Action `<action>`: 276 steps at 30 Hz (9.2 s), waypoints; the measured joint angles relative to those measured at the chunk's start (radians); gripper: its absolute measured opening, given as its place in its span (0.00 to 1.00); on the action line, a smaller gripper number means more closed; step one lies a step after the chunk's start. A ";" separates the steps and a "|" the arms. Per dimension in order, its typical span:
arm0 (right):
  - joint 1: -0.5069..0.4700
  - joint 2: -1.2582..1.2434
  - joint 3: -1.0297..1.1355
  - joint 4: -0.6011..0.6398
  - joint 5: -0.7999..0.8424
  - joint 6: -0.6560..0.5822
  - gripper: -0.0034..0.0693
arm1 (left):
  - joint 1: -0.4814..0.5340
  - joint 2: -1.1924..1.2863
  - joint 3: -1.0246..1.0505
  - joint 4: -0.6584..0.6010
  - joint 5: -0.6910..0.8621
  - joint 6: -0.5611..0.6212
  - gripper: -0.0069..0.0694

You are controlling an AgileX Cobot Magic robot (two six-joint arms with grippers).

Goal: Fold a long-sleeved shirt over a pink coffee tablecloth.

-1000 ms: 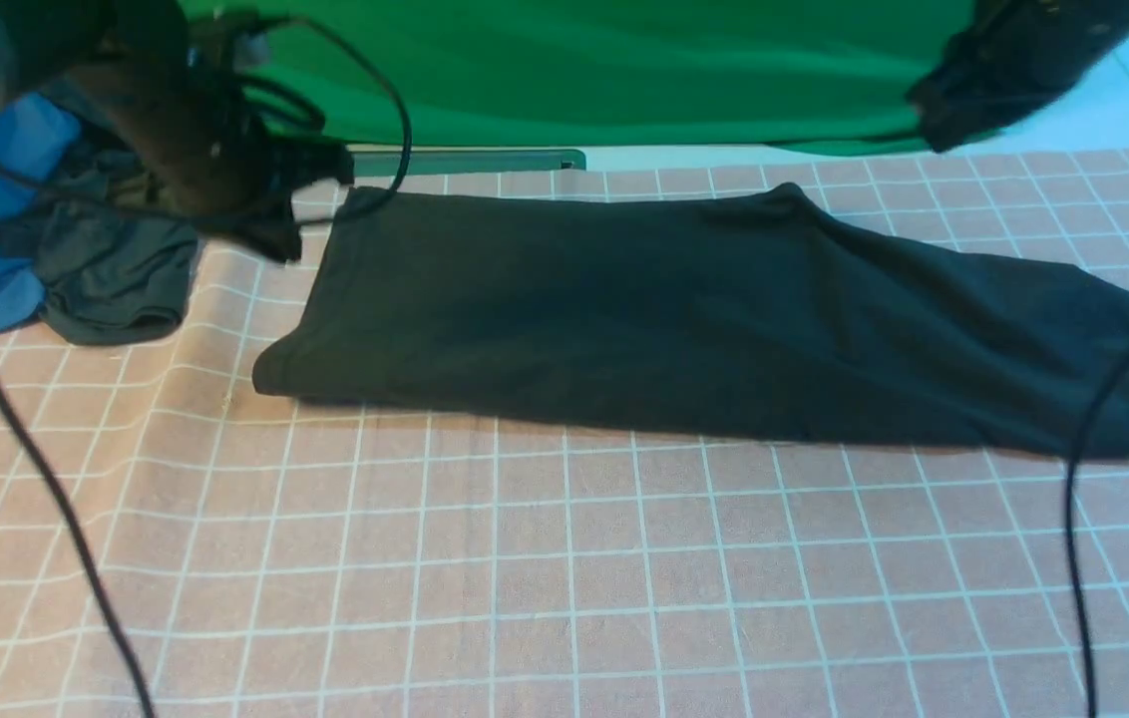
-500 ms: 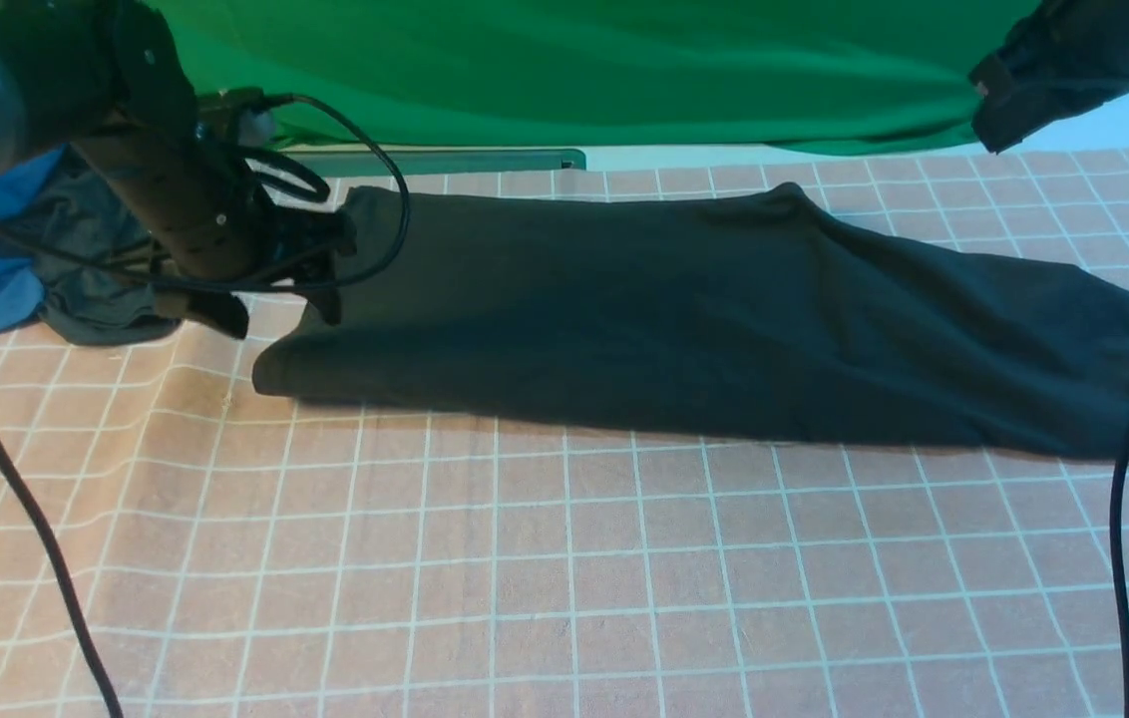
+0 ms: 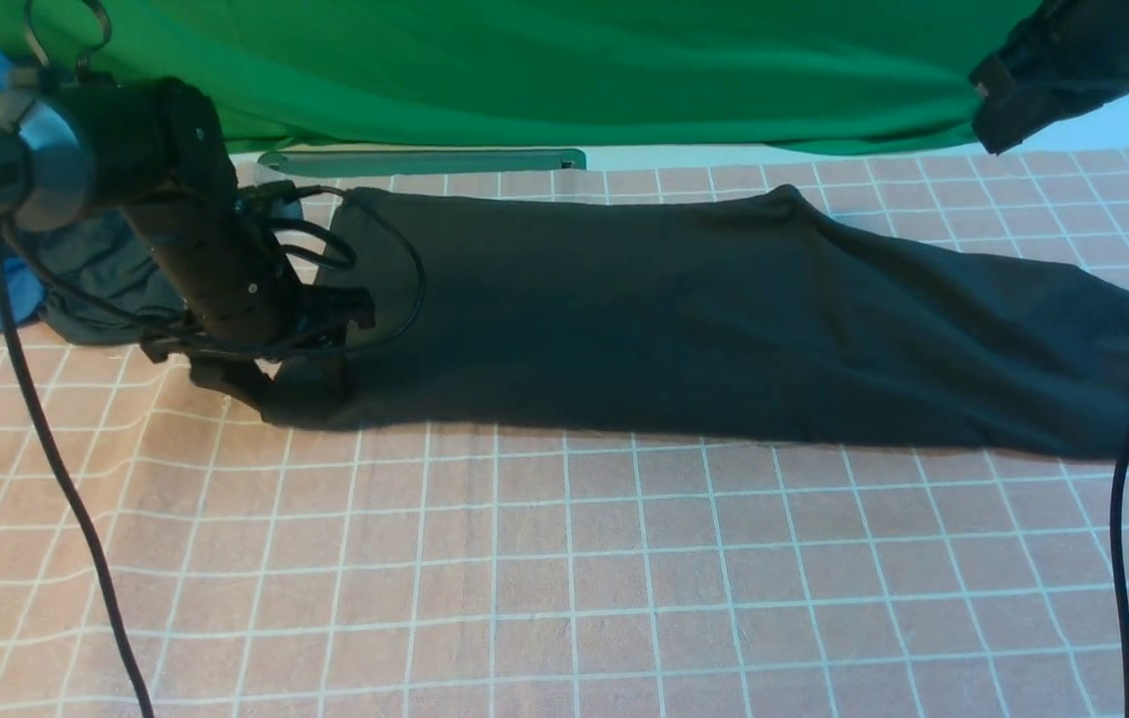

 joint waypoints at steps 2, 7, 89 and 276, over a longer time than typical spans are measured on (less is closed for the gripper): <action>-0.016 -0.002 0.000 -0.006 0.000 0.025 0.10 | 0.000 0.002 0.000 0.009 0.011 0.010 0.30; -0.080 -0.035 0.039 -0.012 -0.005 0.085 0.10 | 0.001 -0.002 0.000 0.008 0.027 0.026 0.15; -0.133 -0.361 0.966 0.199 -0.375 0.061 0.10 | 0.063 -0.804 0.688 -0.198 -0.032 -0.027 0.14; 0.516 -0.454 0.723 -0.017 -0.462 0.331 0.10 | -0.194 -0.529 0.658 0.089 -0.087 -0.236 0.11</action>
